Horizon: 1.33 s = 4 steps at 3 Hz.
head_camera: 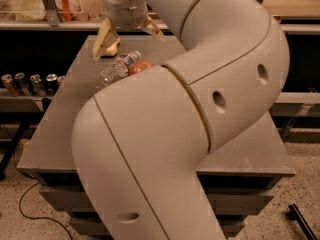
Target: Pick apple
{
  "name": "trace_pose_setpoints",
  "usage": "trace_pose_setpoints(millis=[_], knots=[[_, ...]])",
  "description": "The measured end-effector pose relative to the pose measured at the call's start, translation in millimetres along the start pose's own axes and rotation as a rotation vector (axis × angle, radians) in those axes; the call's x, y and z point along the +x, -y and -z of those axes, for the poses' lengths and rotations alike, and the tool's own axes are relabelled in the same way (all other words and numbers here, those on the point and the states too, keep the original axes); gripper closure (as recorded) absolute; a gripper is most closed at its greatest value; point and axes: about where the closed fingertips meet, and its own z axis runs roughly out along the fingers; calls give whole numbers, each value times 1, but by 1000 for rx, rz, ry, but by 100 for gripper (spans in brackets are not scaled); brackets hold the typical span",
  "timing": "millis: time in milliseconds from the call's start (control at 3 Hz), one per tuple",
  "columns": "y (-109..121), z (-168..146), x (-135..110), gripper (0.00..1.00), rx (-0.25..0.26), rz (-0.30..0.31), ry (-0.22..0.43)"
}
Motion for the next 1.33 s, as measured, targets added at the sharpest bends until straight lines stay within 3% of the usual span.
trace_pose_setpoints(millis=[333, 667, 1000, 1333], knots=[[15, -3, 4, 0, -72, -17, 22], [35, -2, 16, 0, -181, -78, 76], [55, -4, 30, 0, -255, -148, 127], [62, -3, 42, 0, -230, -180, 122]])
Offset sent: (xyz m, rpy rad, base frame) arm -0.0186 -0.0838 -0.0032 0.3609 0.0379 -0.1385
